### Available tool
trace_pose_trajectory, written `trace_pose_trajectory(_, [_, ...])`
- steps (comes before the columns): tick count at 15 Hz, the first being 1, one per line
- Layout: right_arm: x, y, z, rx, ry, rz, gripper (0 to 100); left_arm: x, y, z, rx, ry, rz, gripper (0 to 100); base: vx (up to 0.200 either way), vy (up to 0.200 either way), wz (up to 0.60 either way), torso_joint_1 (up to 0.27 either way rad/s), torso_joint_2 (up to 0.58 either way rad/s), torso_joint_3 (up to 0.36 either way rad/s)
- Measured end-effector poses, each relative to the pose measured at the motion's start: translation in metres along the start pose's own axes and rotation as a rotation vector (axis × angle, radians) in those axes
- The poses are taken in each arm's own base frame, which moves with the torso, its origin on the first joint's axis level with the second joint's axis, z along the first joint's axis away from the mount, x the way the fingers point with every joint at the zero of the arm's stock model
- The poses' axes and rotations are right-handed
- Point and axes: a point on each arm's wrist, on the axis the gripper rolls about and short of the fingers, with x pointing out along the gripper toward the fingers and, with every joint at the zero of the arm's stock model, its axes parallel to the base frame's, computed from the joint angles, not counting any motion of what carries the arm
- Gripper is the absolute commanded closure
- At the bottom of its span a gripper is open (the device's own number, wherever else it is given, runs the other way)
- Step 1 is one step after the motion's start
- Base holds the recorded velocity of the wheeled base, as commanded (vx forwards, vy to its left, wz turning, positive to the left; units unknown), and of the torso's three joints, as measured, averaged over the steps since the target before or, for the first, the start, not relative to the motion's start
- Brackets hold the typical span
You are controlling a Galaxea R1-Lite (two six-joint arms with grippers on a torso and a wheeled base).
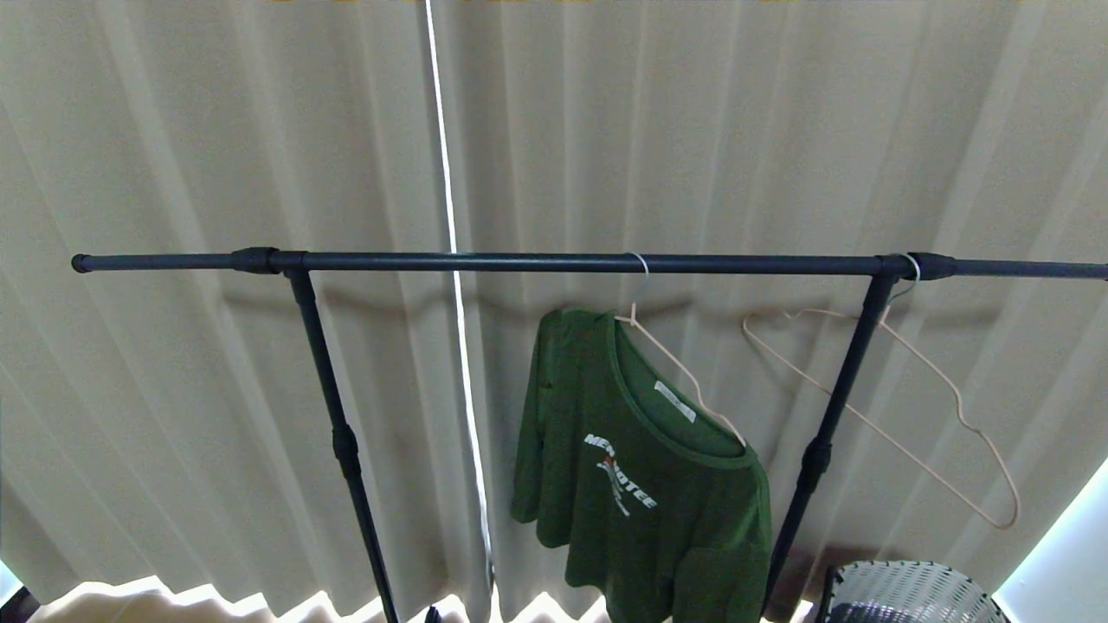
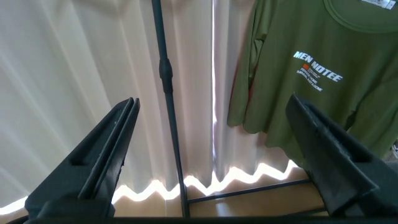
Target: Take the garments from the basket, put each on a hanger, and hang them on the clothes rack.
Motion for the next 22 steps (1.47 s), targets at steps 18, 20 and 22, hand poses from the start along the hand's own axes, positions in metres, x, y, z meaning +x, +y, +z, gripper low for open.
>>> trace_pose_trajectory(18, [-0.0001,0.0019,-0.0028,0.064,0.022,0.068,0,0.0000,0.0002,-0.0001,-0.003,0.002,0.009,0,-0.100,0.000,0.00,0.002,0.00,0.002])
trace_pose_trajectory(20, [-0.0001,0.0019,-0.0027,0.064,0.021,0.068,0,0.0000,0.0002,-0.0002,-0.004,0.002,0.008,0,0.000,0.000,0.00,0.000,0.00,0.000])
trace_pose_trajectory(22, [-0.0001,0.0019,-0.0025,0.064,0.020,0.068,0,0.0000,0.0002,0.0001,-0.003,0.000,0.008,0,0.000,0.000,0.00,-0.043,0.08,0.045])
